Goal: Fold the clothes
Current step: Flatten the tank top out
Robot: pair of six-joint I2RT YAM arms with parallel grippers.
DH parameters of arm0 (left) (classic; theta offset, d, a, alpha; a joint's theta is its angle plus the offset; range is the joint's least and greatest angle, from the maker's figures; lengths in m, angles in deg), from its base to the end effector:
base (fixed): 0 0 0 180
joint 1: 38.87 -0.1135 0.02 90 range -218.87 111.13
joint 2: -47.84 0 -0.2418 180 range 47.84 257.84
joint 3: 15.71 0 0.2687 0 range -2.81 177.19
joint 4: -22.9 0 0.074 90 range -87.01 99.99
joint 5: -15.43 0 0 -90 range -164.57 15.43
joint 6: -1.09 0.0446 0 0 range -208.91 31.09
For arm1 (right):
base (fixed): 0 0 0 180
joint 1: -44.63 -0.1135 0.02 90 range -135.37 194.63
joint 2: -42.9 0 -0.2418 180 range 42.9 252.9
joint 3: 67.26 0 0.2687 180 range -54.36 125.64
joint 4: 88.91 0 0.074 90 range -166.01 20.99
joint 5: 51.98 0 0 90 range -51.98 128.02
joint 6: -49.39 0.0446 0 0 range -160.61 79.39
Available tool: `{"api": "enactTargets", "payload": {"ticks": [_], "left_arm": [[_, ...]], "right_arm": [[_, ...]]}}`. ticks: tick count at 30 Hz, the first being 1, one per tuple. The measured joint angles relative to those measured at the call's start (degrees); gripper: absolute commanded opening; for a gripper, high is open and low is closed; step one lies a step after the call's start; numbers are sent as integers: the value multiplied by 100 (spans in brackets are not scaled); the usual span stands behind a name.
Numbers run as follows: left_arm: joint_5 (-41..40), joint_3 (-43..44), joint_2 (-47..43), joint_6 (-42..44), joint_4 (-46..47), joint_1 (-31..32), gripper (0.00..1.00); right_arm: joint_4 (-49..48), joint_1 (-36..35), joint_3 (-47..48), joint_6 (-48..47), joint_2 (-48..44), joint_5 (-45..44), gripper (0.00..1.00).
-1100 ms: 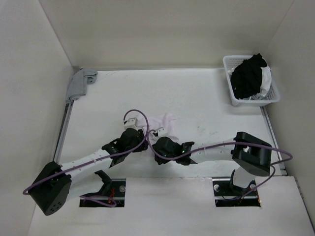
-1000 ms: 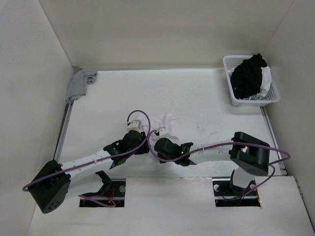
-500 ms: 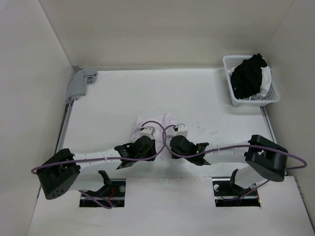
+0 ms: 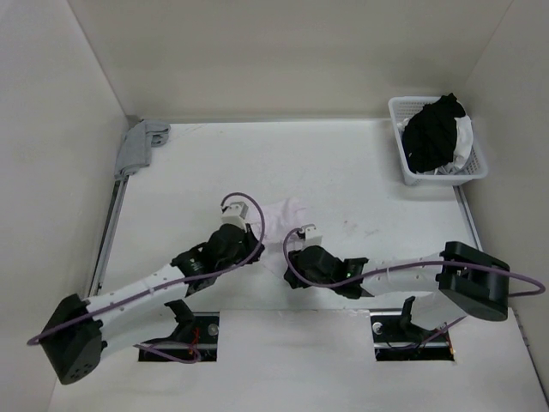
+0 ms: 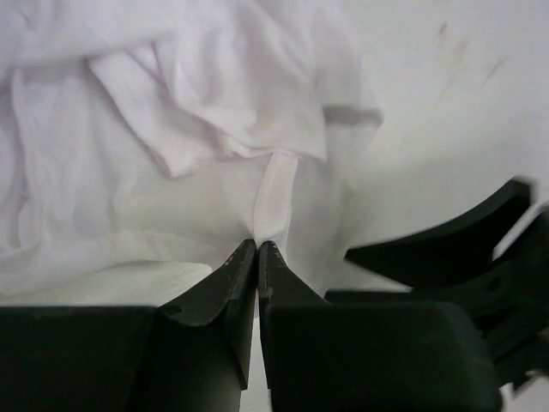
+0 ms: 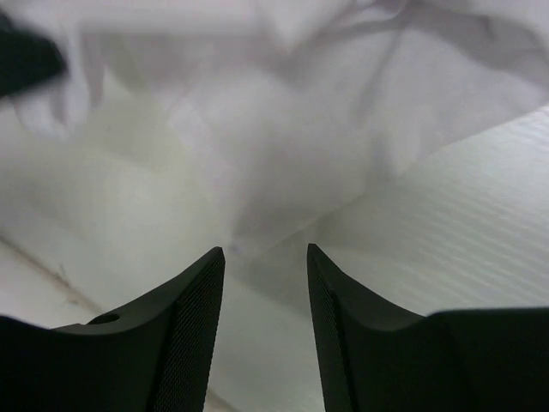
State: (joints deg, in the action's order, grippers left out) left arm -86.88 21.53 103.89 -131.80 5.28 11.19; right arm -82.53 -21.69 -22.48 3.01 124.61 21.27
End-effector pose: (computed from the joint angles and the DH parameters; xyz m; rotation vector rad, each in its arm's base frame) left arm 0.1575 -0.1732 0.1576 0.0186 2.2719 -0.6619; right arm 0.1262 0.2557 0.1113 -0.3188 2.3538 0.6375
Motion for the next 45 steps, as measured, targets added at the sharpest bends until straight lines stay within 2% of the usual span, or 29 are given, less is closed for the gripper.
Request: {"api": "enactTargets", "payload": {"ticks": [5,15,16,20,21,25,28,31,36,40,45], "left_arm": [[503,-133,-942,-188,92,-778,3],[1423,-398,-1270,-774,348,-1996,4],[1469,-396,-1270,-815,442,-2090,4],[1613,-184,-1029,-935,828,-2498,4],[1635,-98,-931,-951,925,-2553,4],[1690,380,-507,-992,1285,-2717,4],[1694,811,-330,-981,1460,-2719,4],[1694,1384,-247,-872,1565,-2743,5],[1615,2293,-275,-654,1781,-3010,5],[1550,2728,-393,-590,1856,-3287,5],[1530,3257,-417,-522,1755,-3434,6]], "right_arm": [[-192,-162,83,-31,254,81,51],[326,-426,1161,-170,1167,-575,56],[372,-485,1261,-208,1259,-647,52],[437,-595,1569,-289,1609,-839,7],[433,-608,1624,-282,1676,-881,2],[487,-608,1539,-177,1572,-1045,1],[846,-608,1156,-243,938,-1261,1],[1244,-597,863,-516,-411,-1451,2],[1390,-533,1060,-994,-2697,-1497,2],[1606,-621,1504,-1263,-3567,-1543,2],[1963,-1174,1864,-1386,-3947,-1582,3]]}}
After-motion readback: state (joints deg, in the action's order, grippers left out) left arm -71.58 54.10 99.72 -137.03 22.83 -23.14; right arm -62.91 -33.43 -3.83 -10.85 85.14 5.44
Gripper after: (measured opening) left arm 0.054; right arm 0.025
